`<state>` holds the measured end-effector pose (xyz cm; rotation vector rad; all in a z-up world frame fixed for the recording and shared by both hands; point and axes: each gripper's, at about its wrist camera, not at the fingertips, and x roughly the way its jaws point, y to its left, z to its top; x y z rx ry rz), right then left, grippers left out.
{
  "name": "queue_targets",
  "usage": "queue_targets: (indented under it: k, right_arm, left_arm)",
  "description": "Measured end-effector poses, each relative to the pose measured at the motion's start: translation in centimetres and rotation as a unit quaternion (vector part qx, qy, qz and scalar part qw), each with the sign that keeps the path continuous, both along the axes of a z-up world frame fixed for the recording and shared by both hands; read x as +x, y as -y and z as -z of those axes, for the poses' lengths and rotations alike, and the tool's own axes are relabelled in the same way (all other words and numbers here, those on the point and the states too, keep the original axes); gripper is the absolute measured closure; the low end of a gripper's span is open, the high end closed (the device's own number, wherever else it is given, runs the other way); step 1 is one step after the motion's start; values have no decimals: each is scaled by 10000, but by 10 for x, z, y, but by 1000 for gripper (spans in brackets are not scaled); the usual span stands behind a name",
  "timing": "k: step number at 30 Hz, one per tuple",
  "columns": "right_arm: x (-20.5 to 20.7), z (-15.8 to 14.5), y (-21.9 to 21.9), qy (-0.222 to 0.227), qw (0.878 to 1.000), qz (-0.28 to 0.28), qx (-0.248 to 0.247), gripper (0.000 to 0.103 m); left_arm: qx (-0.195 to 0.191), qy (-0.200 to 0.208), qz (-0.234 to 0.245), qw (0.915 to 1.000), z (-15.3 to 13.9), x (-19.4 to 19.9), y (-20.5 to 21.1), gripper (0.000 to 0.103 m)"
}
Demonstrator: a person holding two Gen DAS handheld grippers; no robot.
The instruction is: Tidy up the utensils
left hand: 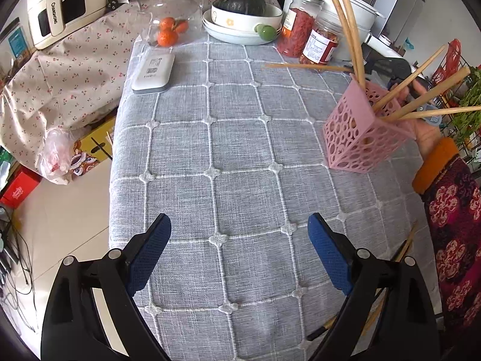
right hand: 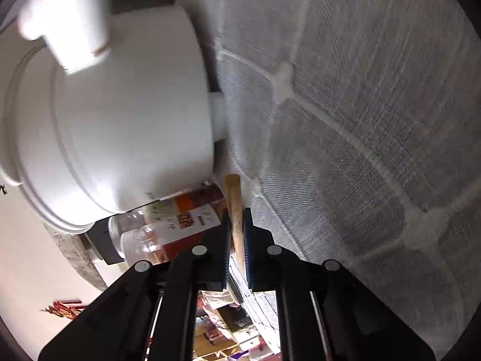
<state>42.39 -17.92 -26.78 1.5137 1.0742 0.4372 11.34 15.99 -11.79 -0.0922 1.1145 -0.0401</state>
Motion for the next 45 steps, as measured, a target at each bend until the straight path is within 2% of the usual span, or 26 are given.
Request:
queue_targets:
  k: [5, 8, 10, 15, 17, 18, 21, 25, 28, 33, 41, 44, 45]
  right_arm:
    - [-18, -48, 27, 434, 9978, 381, -332, 95]
    - [-35, -91, 48, 568, 9935, 456, -873, 95]
    - [-53, -131, 69, 802, 9847, 665, -1397, 95]
    - [-104, -245, 128, 1385, 9546, 1328, -2278, 95]
    - [-136, -296, 138, 1557, 9356, 1399, -2843, 95]
    - [-152, -326, 134, 1658, 9230, 1375, -3187, 95]
    - [-187, -385, 108, 1880, 8934, 1253, -3884, 95]
    - [-227, -427, 79, 2081, 8757, 972, -4247, 95]
    - [-241, -430, 44, 2216, 8677, 723, -4390, 95]
    - [-242, -414, -13, 2248, 8398, 271, -4935, 95]
    - [-207, -348, -82, 1754, 8180, -539, -5452, 95]
    - [-204, -333, -87, 1654, 8205, -478, -5451, 80]
    - [-208, -333, -86, 1710, 8219, -393, -5420, 68]
  left_arm:
    - [-48, 54, 59, 10000, -5, -4, 0, 15]
    - [-109, 156, 91, 9998, -13, -7, 2, 15]
    - [-160, 208, 78, 9996, -17, -9, 1, 15]
    - [-351, 402, 88, 9985, -33, -14, 3, 15]
    - [-452, 501, 107, 9977, -40, -16, 5, 15]
    - [-507, 548, 107, 9972, -44, -17, 6, 15]
    - [-609, 605, 73, 9963, -49, -18, 6, 15]
    - [-713, 588, -74, 9957, -49, -17, 0, 15]
    - [-815, 630, -173, 9945, -53, -19, -7, 15]
    - [-991, 757, -291, 9918, -64, -22, -19, 15]
    - [-1200, 865, -444, 9880, -76, -25, -38, 14]
    - [-1239, 881, -413, 9875, -77, -26, -39, 14]
    - [-1253, 897, -377, 9873, -78, -28, -38, 14]
